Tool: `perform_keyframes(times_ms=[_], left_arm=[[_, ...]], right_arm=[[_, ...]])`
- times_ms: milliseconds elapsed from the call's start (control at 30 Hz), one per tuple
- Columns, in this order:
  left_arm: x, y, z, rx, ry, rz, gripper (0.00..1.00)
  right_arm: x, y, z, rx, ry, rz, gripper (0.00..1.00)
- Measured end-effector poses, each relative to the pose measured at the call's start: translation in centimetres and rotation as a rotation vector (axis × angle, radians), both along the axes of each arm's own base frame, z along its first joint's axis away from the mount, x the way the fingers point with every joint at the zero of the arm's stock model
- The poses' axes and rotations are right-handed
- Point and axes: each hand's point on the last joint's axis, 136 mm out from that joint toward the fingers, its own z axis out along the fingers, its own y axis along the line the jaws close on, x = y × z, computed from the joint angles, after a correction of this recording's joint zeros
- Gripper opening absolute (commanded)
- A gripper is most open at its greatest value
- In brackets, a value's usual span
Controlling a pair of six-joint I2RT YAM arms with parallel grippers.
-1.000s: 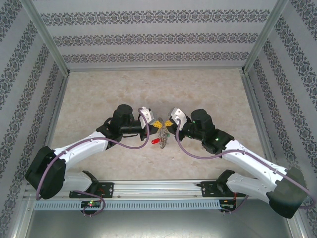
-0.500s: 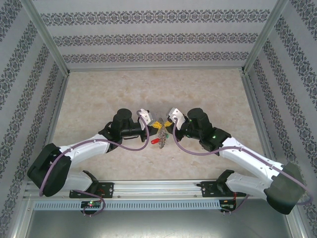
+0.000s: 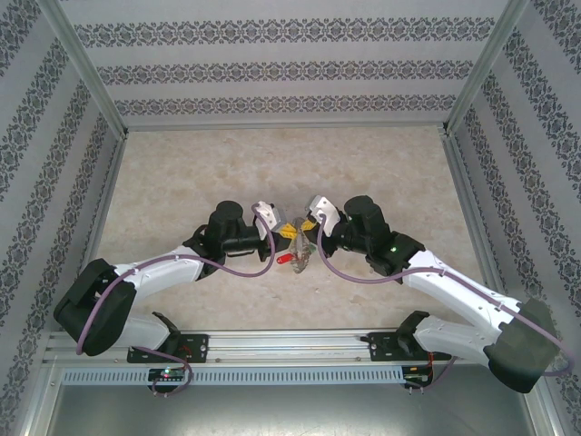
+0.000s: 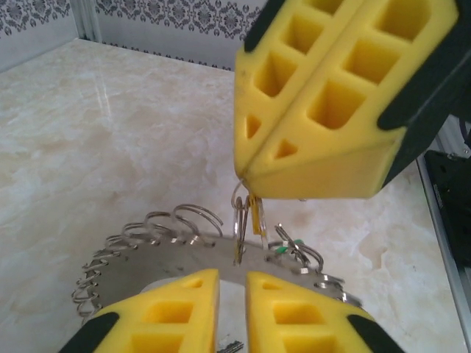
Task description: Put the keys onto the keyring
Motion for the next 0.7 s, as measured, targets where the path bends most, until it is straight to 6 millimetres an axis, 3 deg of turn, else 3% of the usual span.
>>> perform_keyframes(times_ms=[400, 700], left_arm=[[0.1, 0.0, 0.1, 0.021, -0.015, -0.005, 0.24], [0.3, -0.3, 0.9, 0.045, -0.036, -0.027, 0.19]], right_arm=[[-0.3, 0.1, -0.1, -0.002, 0.004, 0.020, 0.00], [-0.8, 0.4, 0.2, 0.000, 0.003, 0.056, 0.00]])
